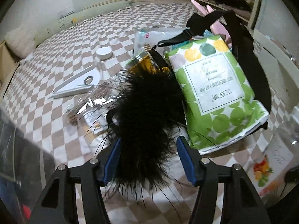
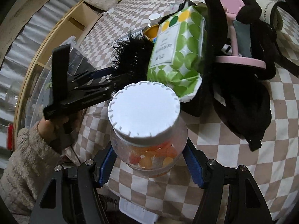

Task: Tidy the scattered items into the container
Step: 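Grasp the black feather boa with the left gripper while the right holds the jar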

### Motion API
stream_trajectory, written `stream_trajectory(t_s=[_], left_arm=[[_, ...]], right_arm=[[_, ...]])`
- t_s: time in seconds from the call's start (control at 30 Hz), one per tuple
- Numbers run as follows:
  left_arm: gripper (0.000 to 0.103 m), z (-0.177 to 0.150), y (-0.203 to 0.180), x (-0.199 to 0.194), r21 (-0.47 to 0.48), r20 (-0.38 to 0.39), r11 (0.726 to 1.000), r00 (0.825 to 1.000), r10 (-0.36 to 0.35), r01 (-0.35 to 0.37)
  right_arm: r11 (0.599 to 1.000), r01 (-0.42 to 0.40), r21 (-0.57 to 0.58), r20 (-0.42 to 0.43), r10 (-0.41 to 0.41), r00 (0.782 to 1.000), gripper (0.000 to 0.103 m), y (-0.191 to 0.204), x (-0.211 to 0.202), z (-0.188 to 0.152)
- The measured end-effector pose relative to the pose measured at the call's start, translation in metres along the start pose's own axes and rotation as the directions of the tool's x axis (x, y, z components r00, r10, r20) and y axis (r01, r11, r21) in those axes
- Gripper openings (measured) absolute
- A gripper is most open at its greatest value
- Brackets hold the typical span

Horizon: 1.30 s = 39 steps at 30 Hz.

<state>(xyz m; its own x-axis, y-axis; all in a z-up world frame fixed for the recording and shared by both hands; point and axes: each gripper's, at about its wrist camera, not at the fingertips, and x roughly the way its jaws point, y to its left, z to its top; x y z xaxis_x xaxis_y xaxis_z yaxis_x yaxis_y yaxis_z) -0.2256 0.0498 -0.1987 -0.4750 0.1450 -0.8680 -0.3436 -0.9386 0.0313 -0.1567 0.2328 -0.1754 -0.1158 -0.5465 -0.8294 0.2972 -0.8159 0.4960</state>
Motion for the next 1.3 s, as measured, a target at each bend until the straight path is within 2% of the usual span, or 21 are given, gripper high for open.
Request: stream_trajectory(t_s=[0.13,0.23,0.3,0.37,0.4,0.47,0.53,0.67,0.73,0.8,0.83,0.87,0.9,0.93,0.97,1.13,1.2,1.3], left_arm=[[0.065,0.002,-0.009,0.015,0.064,-0.001,0.996,0.998,0.064,-0.064],[0.065,0.001,-0.012,0.032,0.103,-0.028,0.988,0.993,0.115,-0.112],[0.06,0.001,-0.012,0.041,0.119,-0.054,0.985,0.989,0.135,-0.127],[0.047,0.002,-0.01,0.043,0.117,-0.057,0.981,0.985,0.163,-0.155],[0.047,0.003,-0.006,0.043,0.097,-0.06,0.985,0.987,0.151,-0.145],[0.036,0.007,0.008,0.038,0.012,-0.062,0.995,0.993,0.098,-0.097],[0.031,0.01,0.019,0.032,-0.049,-0.055,0.997,0.997,0.054,-0.057],[0.022,0.008,0.026,0.021,-0.086,-0.041,0.996,0.999,0.02,-0.024],[0.022,0.007,0.024,0.021,-0.086,-0.045,0.996,0.999,0.021,-0.025],[0.025,0.006,0.019,0.024,-0.074,-0.045,0.996,0.998,0.039,-0.042],[0.037,0.006,0.017,0.026,-0.063,-0.044,0.996,0.997,0.059,-0.061],[0.053,0.006,0.014,0.028,-0.047,-0.047,0.997,0.997,0.066,-0.068],[0.063,0.006,0.009,0.03,-0.028,-0.049,0.997,0.997,0.068,-0.069],[0.08,0.006,0.004,0.031,-0.014,-0.046,0.996,0.996,0.082,-0.082],[0.09,0.007,-0.002,0.033,0.004,-0.041,0.994,0.993,0.111,-0.111],[0.09,0.013,-0.027,0.048,0.099,-0.013,0.976,0.98,0.197,-0.195],[0.085,0.013,-0.032,0.054,0.12,-0.009,0.968,0.975,0.221,-0.219],[0.085,0.013,-0.029,0.068,0.12,-0.079,0.972,0.974,0.214,-0.204]], right_arm=[[1.0,0.01,0.008,-0.013,-0.009,1.0,0.07,-0.005,0.002,0.0],[1.0,0.022,0.012,-0.019,-0.022,1.0,0.07,-0.008,0.004,0.002],[1.0,0.027,0.014,-0.024,-0.027,0.999,0.07,-0.009,0.005,0.001],[0.999,0.033,0.011,-0.03,-0.032,0.999,0.07,-0.009,0.006,0.001],[0.999,0.035,0.01,-0.031,-0.035,0.999,0.07,-0.009,0.006,0.0],[0.999,0.04,0.008,-0.031,-0.04,0.999,0.07,-0.009,0.006,0.0],[0.999,0.04,0.01,-0.027,-0.04,0.999,0.07,-0.01,0.005,-0.001],[0.999,0.039,0.015,-0.019,-0.039,0.999,0.07,-0.009,0.005,0.0],[0.999,0.04,0.013,-0.02,-0.04,0.999,0.07,-0.008,0.006,-0.001],[0.999,0.042,0.013,-0.024,-0.042,0.999,0.07,-0.008,0.006,-0.002],[0.999,0.044,0.013,-0.025,-0.044,0.999,0.07,-0.007,0.006,-0.003],[0.999,0.045,0.013,-0.025,-0.045,0.999,0.07,-0.007,0.006,-0.004],[0.999,0.046,0.012,-0.024,-0.045,0.999,0.07,-0.005,0.006,-0.001],[0.999,0.045,0.011,-0.023,-0.045,0.999,0.07,-0.006,0.004,-0.001],[0.999,0.046,0.012,-0.022,-0.045,0.999,0.07,-0.007,0.002,-0.001],[0.998,0.054,0.023,-0.019,-0.053,0.998,0.07,-0.014,-0.003,-0.004],[0.998,0.056,0.026,-0.021,-0.055,0.998,0.07,-0.016,-0.003,-0.005],[0.998,0.058,0.026,-0.026,-0.057,0.998,0.07,-0.02,-0.003,-0.006]])
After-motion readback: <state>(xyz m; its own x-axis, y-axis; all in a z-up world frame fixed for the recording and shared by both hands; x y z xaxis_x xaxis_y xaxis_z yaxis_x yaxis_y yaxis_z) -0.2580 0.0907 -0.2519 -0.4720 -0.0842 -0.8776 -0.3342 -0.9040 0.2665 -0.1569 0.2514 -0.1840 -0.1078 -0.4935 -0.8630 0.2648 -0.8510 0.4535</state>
